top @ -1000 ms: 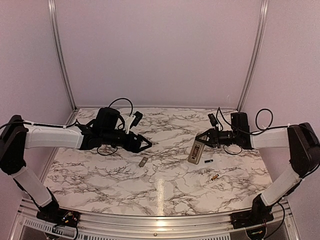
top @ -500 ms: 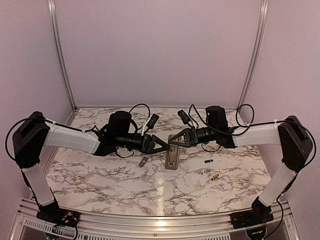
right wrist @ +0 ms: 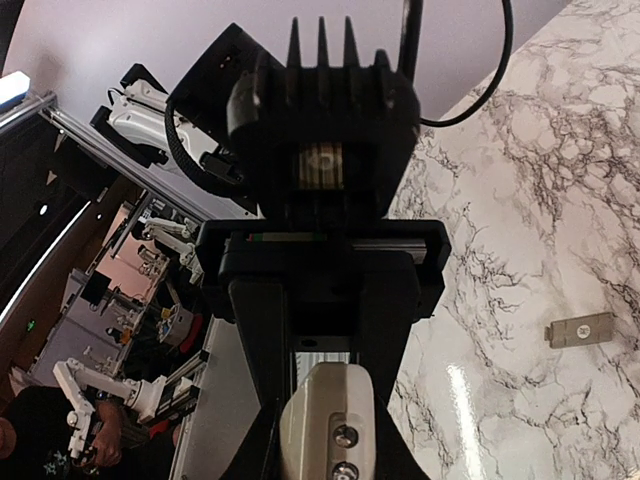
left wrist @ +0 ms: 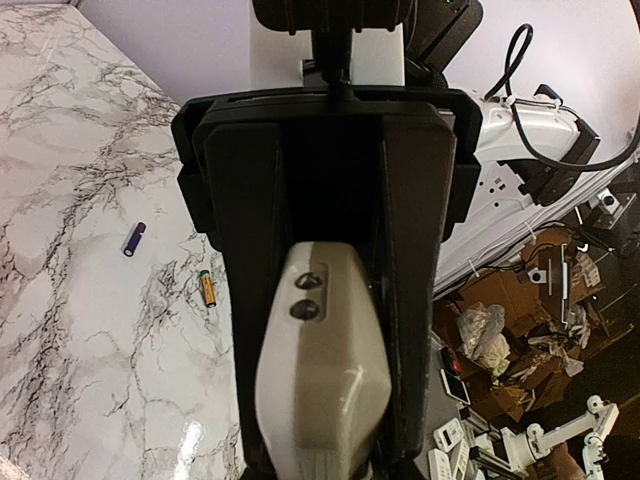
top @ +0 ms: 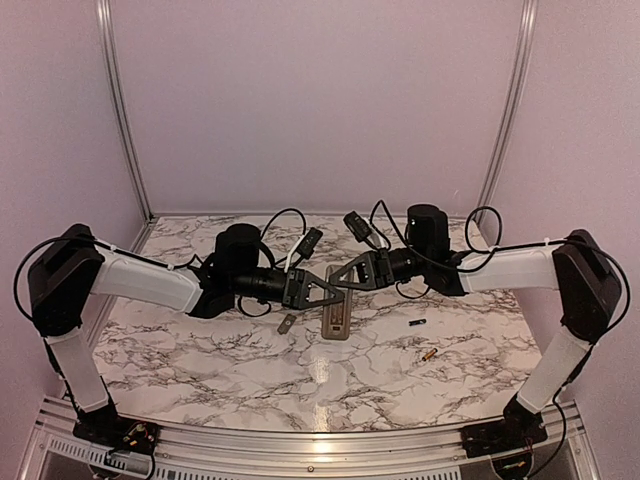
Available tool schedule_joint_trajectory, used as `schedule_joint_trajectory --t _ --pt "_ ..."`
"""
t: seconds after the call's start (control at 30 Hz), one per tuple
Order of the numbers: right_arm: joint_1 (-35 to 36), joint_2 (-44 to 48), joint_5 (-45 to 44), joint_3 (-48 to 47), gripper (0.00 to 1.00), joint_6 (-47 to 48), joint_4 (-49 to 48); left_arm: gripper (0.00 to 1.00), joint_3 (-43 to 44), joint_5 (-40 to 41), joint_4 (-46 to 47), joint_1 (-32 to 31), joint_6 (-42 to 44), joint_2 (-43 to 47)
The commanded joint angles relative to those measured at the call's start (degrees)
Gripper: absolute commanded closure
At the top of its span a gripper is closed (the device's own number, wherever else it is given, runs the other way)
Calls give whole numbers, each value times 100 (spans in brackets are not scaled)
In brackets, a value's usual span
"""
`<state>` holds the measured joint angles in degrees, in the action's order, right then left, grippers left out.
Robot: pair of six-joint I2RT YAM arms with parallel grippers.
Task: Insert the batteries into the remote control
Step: Pass from the right arm to the left, then pass from the left arm to the right
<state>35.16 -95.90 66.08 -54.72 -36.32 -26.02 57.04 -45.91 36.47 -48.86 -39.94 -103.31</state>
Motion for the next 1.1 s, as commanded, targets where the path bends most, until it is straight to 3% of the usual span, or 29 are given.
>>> schedule_joint_trajectory --t 0.0,0.13,0.33,0.37,0.47,0.57,0.9,0.97,1.07 --pt "123 -98 -175 -123 98 -280 -34 94 -72 159 477 -58 -154 -45" --pt "115 -70 -183 -154 75 -318 -17 100 -168 218 554 -54 -180 38" --pt "-132 158 -372 -265 24 -82 423 100 -281 274 572 -46 -193 197" --pt "-189 212 -417 -279 22 16 563 100 -301 275 572 -38 -182 216" --pt "-340 410 -558 -194 20 363 965 100 -373 290 627 17 -201 322" --pt "-327 545 -529 117 27 562 1025 100 -538 337 1005 128 -421 456" --pt "443 499 -492 225 39 1074 1297 100 -717 609 1429 153 -588 747" --pt "494 441 -474 210 44 980 1159 100 -793 630 1585 157 -644 786" --pt "501 372 -392 229 61 770 863 100 -895 675 1755 150 -656 848"
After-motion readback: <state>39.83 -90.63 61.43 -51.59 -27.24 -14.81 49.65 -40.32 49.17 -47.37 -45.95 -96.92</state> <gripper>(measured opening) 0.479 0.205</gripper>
